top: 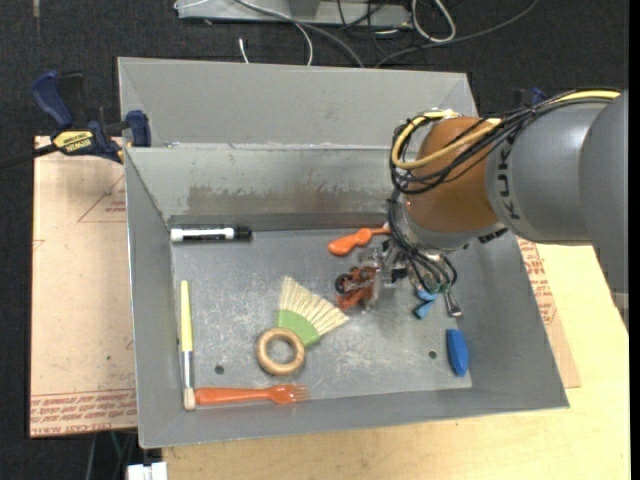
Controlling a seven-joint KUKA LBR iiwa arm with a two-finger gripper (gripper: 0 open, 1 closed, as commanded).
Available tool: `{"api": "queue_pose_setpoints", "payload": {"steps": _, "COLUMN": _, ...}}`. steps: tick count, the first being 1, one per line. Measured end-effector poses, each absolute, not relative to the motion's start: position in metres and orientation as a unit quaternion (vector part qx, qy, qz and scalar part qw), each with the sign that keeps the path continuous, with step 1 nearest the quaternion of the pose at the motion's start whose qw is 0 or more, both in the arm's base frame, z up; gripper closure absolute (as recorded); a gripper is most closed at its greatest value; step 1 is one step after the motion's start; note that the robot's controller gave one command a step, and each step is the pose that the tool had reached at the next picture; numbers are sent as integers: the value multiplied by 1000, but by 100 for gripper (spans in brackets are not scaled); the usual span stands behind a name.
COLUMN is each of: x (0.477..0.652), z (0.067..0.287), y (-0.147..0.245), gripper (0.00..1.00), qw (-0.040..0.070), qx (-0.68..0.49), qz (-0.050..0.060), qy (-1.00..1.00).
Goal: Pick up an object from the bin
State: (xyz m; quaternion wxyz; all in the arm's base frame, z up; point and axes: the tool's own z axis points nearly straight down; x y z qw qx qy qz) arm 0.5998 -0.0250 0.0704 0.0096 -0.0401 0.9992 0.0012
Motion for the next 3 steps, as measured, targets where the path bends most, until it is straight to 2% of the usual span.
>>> {"api": "queue_pose_setpoints", "payload": {"steps": 1, "x": 600, "z": 70, "y": -25, "gripper": 100, "qw": 10, "qx": -40, "qz": 1, "qy": 999}}
{"api": "queue_pose_setpoints", "payload": {"steps": 2, "x": 597, "z": 109, "y": -24, "gripper": 100, "qw": 6, "qx": -41, "qz": 2, "qy": 999}}
{"api": "queue_pose_setpoints", "payload": {"steps": 3, "x": 600, "z": 158, "y": -24, "gripper": 100, "qw": 10, "qx": -41, "qz": 1, "qy": 999}}
